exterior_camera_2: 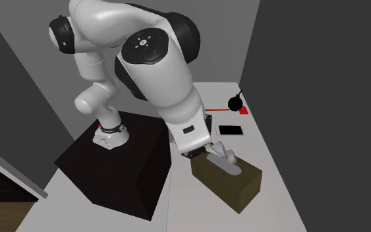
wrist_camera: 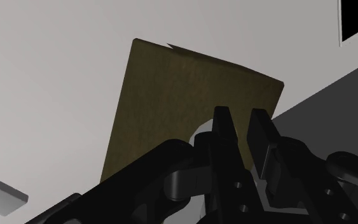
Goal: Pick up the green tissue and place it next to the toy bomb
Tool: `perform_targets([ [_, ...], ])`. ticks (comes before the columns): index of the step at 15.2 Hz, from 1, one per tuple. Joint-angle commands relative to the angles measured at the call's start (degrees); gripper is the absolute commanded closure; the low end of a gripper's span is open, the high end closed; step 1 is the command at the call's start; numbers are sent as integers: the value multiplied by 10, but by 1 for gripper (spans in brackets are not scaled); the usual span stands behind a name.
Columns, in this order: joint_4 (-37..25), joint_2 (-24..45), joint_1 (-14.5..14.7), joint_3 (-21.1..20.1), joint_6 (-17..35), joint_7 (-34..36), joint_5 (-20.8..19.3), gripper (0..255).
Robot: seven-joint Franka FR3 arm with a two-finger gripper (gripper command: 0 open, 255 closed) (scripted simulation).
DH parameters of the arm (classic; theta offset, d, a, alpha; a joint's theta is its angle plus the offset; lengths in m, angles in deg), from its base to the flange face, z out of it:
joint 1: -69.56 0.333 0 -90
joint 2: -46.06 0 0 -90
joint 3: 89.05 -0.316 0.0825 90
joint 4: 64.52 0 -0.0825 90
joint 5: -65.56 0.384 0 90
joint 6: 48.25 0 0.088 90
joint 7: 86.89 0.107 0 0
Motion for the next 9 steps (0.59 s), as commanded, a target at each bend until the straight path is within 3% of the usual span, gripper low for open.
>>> perform_targets([
  [1, -14, -1, -1, 1, -14, 5, -1, 255],
  [9, -88, 10, -10, 4, -75, 25, 1, 255],
])
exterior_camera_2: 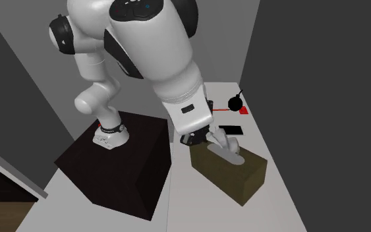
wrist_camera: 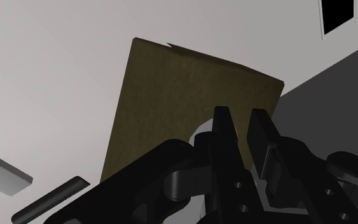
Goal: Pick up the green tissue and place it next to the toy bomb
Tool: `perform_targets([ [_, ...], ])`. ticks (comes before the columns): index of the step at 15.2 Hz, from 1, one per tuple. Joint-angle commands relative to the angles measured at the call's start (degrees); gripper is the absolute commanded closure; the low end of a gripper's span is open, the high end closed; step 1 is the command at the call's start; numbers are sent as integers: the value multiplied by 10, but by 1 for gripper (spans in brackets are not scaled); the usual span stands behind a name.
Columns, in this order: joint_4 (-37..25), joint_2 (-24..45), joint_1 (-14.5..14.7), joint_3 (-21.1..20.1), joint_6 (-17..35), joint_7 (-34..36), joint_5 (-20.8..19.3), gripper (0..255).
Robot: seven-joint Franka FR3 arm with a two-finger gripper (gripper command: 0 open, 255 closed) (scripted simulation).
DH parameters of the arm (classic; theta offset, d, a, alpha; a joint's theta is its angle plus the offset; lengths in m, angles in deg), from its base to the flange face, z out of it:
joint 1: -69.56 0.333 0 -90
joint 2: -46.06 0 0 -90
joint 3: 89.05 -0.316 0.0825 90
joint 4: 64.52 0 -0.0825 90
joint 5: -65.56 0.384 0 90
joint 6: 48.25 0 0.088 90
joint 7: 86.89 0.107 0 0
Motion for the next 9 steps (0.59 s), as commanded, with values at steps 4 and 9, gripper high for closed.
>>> perform_targets([
  [4, 17, -27, 22, -10, 6, 31, -16, 255],
  [9, 102, -99, 70, -45, 59, 100, -55, 255],
])
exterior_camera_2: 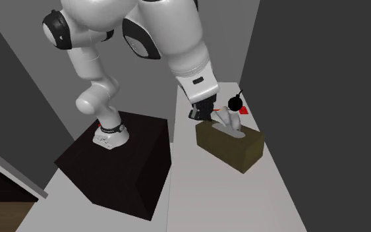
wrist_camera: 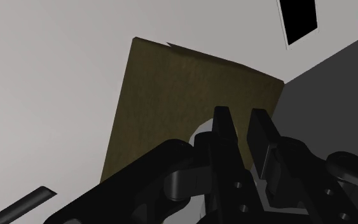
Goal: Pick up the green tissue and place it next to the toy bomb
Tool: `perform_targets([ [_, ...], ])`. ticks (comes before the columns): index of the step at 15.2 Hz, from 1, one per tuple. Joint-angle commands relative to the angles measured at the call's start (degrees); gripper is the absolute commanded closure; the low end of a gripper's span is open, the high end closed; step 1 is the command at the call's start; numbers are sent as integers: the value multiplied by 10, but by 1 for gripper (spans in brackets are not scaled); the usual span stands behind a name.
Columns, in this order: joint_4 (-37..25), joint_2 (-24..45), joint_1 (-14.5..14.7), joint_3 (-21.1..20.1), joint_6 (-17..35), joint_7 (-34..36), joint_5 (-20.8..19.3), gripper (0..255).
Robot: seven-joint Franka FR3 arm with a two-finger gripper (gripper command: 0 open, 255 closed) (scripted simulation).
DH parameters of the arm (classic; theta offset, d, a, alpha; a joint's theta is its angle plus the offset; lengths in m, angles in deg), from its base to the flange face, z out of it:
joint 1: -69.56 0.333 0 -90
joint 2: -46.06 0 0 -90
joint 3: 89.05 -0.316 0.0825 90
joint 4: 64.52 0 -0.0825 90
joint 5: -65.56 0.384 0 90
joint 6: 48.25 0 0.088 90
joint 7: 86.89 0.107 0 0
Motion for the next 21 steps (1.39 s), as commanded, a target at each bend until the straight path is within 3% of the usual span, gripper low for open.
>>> perform_targets([
  [1, 28, -26, 17, -15, 17, 30, -14, 255],
  [11, 125, -105, 78, -105, 92, 172, -55, 255],
  [21, 150, -117, 131, -195, 147, 311, -76, 255],
])
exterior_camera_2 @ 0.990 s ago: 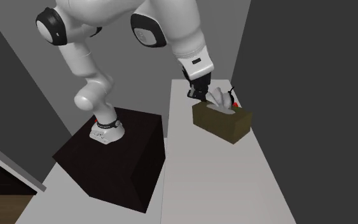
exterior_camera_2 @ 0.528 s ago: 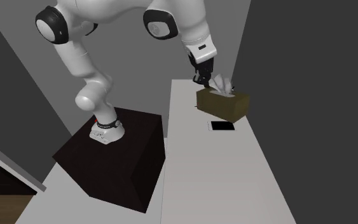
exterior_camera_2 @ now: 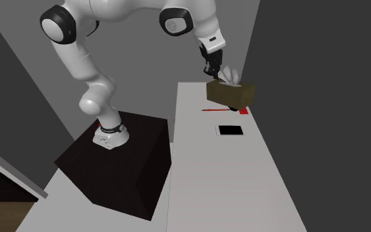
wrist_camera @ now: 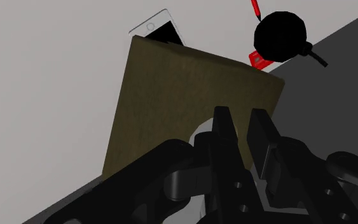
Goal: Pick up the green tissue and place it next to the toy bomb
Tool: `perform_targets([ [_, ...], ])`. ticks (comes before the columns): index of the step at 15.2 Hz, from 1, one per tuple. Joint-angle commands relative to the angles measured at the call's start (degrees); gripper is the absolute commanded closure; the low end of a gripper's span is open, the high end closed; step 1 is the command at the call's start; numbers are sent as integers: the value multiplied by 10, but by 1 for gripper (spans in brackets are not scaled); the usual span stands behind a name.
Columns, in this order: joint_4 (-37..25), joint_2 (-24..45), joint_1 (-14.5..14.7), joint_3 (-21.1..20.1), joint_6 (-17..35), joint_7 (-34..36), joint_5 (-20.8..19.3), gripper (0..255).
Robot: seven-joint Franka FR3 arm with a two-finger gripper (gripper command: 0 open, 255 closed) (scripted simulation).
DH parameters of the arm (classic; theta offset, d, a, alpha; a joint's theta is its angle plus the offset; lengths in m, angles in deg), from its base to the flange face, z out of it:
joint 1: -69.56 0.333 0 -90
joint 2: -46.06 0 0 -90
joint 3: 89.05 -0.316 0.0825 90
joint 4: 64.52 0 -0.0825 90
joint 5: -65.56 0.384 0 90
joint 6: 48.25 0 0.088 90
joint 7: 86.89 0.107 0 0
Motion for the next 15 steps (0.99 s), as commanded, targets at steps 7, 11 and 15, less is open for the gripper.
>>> perform_targets([
  [7, -29, 30, 42, -70, 30, 116, -21, 255],
  [11, -57, 57, 63, -101, 40, 173, -37, 255],
  [15, -97, 94, 85, -130, 46, 230, -58, 255],
])
